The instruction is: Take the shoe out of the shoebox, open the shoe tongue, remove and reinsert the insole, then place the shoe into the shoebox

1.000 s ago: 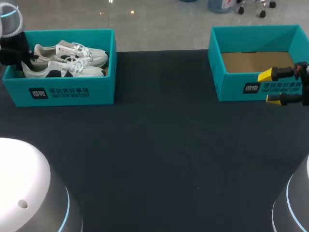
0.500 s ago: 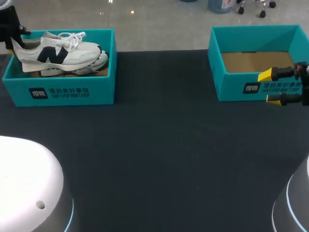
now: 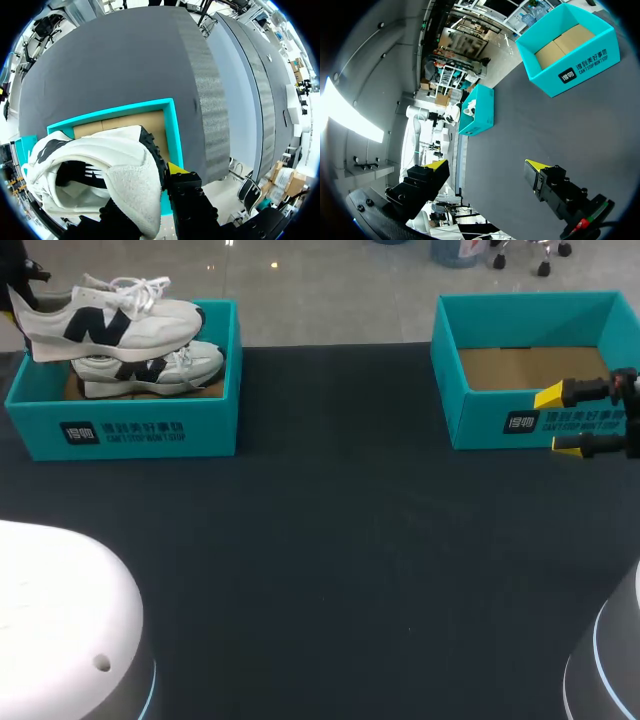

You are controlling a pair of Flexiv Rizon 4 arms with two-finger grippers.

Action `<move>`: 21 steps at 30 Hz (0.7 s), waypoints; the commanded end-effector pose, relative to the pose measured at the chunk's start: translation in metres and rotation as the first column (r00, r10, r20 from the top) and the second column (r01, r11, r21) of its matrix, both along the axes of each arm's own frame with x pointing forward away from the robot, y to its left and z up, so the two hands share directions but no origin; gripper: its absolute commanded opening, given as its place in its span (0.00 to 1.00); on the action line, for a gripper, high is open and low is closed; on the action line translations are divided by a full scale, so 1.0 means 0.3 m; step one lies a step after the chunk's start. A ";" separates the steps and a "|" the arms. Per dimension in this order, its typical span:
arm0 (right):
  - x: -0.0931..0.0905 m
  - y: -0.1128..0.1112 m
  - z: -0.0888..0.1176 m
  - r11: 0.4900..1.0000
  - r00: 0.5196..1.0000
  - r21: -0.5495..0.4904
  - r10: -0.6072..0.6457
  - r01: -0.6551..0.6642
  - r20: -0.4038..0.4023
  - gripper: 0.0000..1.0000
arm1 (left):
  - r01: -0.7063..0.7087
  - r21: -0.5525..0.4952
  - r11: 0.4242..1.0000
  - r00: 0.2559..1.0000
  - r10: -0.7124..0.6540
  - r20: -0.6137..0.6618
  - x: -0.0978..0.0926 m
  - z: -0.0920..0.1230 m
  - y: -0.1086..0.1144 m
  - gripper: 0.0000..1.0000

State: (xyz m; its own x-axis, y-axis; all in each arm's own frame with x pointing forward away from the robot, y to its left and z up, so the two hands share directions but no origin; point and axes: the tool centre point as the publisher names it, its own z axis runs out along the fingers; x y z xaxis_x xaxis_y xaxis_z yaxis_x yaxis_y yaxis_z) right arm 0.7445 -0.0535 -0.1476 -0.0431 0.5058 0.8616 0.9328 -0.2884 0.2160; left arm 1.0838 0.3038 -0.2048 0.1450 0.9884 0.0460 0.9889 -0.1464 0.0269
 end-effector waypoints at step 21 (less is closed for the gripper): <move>-0.003 0.001 0.000 1.000 1.000 -0.004 -0.002 0.002 -0.002 1.00 | -0.006 0.005 1.000 1.000 0.006 0.021 -0.003 0.050 0.018 0.00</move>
